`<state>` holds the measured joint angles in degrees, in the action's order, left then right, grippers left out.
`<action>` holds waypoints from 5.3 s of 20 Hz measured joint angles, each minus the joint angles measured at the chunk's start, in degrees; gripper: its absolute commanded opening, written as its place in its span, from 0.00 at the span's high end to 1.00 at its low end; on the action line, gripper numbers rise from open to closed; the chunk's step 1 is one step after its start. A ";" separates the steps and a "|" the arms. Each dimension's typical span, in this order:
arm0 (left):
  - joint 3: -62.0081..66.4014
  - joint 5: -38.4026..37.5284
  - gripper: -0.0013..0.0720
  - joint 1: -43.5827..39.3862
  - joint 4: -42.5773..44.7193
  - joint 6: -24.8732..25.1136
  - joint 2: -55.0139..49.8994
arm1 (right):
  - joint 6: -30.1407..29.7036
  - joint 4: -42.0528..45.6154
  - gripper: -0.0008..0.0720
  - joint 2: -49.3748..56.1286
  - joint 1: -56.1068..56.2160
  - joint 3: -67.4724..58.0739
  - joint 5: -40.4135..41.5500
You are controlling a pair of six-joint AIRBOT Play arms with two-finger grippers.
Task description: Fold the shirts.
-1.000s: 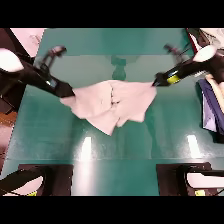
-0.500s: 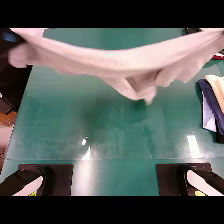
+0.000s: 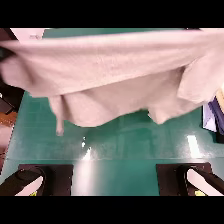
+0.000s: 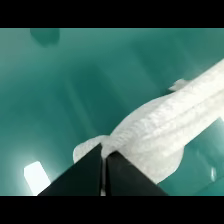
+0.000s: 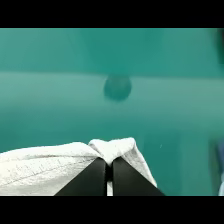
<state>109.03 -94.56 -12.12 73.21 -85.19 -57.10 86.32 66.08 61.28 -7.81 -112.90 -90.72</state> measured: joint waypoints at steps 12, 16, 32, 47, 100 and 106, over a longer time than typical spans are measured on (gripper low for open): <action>-19.85 22.60 0.17 1.95 1.18 4.37 -31.54 | -0.98 -1.51 0.75 31.30 2.93 14.60 14.84; -14.51 23.96 0.18 5.57 0.61 2.01 -35.10 | -1.25 -1.86 0.33 34.07 2.25 14.03 19.58; -39.71 32.57 0.30 -1.03 -11.19 5.46 -30.47 | -7.08 -2.08 0.33 10.78 2.78 37.18 14.36; -40.92 31.71 0.95 0.48 -15.96 6.62 -27.98 | -7.30 -1.57 0.33 3.87 -4.74 50.03 10.03; -5.18 17.75 0.95 18.64 -13.53 -3.82 8.70 | 0.83 1.03 0.97 -1.92 -6.62 -1.77 -2.36; -25.53 18.14 0.95 17.40 -14.14 -2.97 -4.15 | 5.51 8.28 0.97 19.63 2.29 -2.58 -10.91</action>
<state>83.50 -76.42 5.28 59.07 -88.16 -61.25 91.83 74.37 80.90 -5.52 -115.48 -101.62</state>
